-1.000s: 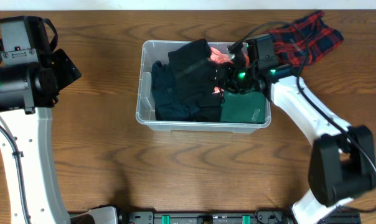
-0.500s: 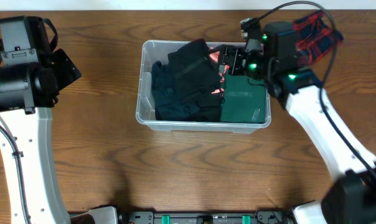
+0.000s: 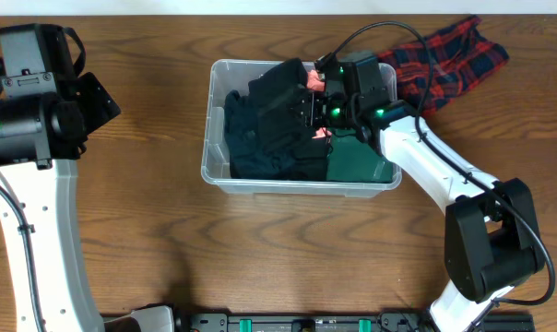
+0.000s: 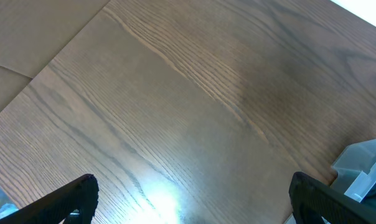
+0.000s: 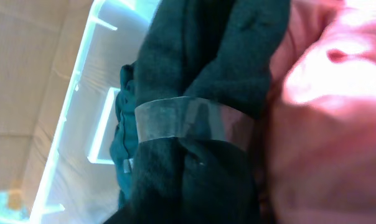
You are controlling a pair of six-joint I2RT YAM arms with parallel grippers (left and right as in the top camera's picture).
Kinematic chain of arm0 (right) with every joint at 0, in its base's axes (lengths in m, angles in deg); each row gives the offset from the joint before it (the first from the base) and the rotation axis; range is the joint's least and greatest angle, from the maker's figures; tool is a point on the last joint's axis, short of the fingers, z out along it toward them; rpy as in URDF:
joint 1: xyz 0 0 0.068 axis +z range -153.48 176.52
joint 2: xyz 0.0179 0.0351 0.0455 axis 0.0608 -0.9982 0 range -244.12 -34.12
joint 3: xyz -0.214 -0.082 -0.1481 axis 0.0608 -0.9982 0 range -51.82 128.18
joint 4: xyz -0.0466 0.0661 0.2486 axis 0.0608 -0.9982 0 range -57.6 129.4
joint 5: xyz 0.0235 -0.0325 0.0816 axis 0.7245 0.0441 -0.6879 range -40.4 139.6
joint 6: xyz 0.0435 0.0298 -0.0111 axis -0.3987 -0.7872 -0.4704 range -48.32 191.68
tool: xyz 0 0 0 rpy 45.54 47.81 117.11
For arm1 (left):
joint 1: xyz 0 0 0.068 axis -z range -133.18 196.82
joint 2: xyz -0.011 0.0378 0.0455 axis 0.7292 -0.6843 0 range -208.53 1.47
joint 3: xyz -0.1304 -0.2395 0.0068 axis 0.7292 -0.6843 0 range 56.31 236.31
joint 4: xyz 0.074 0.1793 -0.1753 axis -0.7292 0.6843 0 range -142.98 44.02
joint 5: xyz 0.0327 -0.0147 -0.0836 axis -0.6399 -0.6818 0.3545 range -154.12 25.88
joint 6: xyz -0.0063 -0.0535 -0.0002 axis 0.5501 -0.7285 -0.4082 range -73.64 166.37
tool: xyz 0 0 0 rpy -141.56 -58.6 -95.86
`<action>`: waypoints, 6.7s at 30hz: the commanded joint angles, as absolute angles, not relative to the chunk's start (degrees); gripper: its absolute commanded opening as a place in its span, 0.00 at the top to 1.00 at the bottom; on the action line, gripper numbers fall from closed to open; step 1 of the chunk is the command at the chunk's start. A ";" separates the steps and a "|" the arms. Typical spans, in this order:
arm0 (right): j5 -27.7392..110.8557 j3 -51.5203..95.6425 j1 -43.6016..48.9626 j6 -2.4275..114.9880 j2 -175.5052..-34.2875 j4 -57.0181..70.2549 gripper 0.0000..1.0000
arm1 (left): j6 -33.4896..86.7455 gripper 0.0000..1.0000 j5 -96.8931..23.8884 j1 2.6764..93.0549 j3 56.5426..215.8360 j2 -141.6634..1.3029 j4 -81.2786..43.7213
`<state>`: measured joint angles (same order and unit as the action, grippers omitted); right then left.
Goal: Pack container
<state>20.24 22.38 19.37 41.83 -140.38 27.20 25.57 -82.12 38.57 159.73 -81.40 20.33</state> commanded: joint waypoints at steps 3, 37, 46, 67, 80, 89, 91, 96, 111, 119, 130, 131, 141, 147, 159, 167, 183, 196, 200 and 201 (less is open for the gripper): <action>11.95 22.49 19.41 29.27 -140.10 28.70 0.89 | 25.28 0.02 -82.82 38.26 159.51 -81.21 20.51; 16.78 25.81 12.33 45.55 -126.06 14.72 0.36 | 25.28 0.02 -82.82 38.26 159.51 -81.21 20.53; 40.74 30.49 12.35 52.89 -117.65 -8.47 0.80 | 25.28 0.02 -82.82 38.26 159.51 -81.21 20.53; 51.38 29.94 17.90 52.50 -143.68 -14.00 0.93 | 25.28 0.02 -82.82 38.26 159.51 -81.21 20.53; 47.56 40.30 27.35 54.58 -131.97 -5.59 0.69 | 25.28 0.02 -82.82 38.26 159.51 -81.21 20.53; 41.77 40.30 31.15 58.27 -149.26 0.27 0.90 | 25.28 0.02 -82.82 38.26 159.51 -81.21 20.53; 41.22 40.30 32.15 60.21 -153.78 -1.37 0.92 | 25.28 0.02 -82.82 38.26 159.51 -81.21 20.53; 42.14 40.37 33.42 61.26 -157.30 -6.27 0.95 | 25.28 0.02 -82.82 38.26 159.51 -81.21 20.53; 46.57 51.23 20.92 58.60 -132.77 -9.70 0.12 | 25.28 0.02 -82.82 38.26 159.51 -81.21 20.53; 42.40 51.14 -0.74 47.19 -131.79 -14.90 0.05 | 25.28 0.02 -82.84 38.26 159.51 -81.21 20.53; 24.24 51.14 -21.26 41.35 -148.64 -17.68 0.04 | 25.28 0.02 -82.82 38.26 159.51 -81.21 20.53; 24.24 51.14 -22.01 40.81 -150.52 -16.91 0.04 | 25.28 0.02 -82.82 38.26 159.51 -81.21 20.53; 19.03 51.14 -23.30 37.79 -163.31 -6.16 0.01 | 25.28 0.02 -82.82 38.26 159.51 -81.21 20.53; 13.99 51.14 -23.45 36.00 -170.19 3.79 0.01 | 25.28 0.02 -82.82 38.26 159.51 -81.21 20.53; 10.53 51.14 -23.25 28.04 -177.98 13.45 0.84 | 25.28 0.02 -82.82 38.26 159.51 -81.21 20.53; 6.49 51.16 -23.45 33.29 -173.12 12.84 0.99 | 25.28 0.02 -82.82 38.26 159.51 -81.21 20.51; -13.90 51.16 -23.23 42.66 -141.93 13.10 0.99 | 25.28 0.02 -82.82 38.26 159.51 -81.21 20.53; -31.85 51.16 -17.61 46.84 -129.52 12.29 0.99 | 25.28 0.02 -82.82 38.26 159.51 -81.21 20.53; -19.30 51.16 -12.02 46.36 -127.27 7.63 0.99 | 25.28 0.02 -82.82 38.26 159.51 -81.21 20.53; -15.96 51.16 -10.44 45.88 -126.81 6.78 0.99 | 25.28 0.02 -82.84 38.26 159.51 -81.21 20.53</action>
